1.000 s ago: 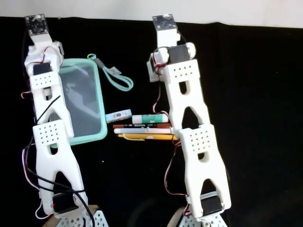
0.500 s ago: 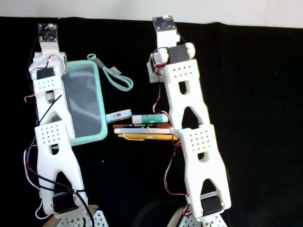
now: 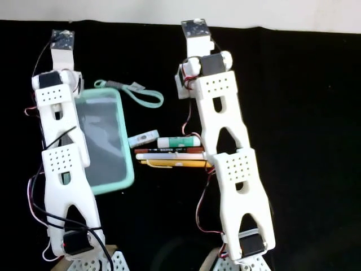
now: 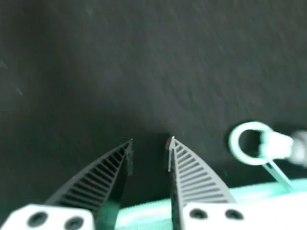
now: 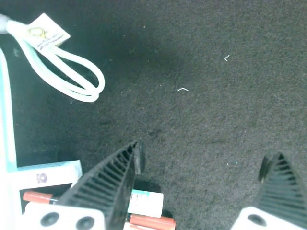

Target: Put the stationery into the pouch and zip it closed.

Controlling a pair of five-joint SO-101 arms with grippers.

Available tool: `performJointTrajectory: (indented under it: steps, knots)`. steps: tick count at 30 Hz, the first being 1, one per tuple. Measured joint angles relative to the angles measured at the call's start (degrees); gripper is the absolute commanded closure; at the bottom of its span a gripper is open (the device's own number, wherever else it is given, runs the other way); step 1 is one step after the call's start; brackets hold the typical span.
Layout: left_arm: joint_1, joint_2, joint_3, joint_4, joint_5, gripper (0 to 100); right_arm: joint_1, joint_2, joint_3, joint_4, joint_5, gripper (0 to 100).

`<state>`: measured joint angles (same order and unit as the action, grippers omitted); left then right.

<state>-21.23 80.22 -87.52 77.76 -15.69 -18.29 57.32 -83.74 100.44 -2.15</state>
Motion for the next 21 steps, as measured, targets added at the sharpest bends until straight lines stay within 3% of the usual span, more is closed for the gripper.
performJointTrajectory:
  steps: [6, 9, 14, 21]
  knots:
    - [2.37, 0.09, -5.54, 14.24, 0.00, 86, 0.00, 0.00, 0.00, 0.00, 0.00, 62.6]
    - [2.73, -0.88, -5.54, 15.74, 0.00, 84, 0.00, 0.00, 0.00, 0.00, 0.00, 62.6]
    - [2.73, -2.55, -5.54, 18.99, 0.00, 71, 0.00, 0.00, 0.00, 0.00, 0.00, 62.6]
    - [2.37, -2.73, -5.54, 20.13, 0.00, 71, 0.00, 0.00, 0.00, 0.00, 0.00, 62.6]
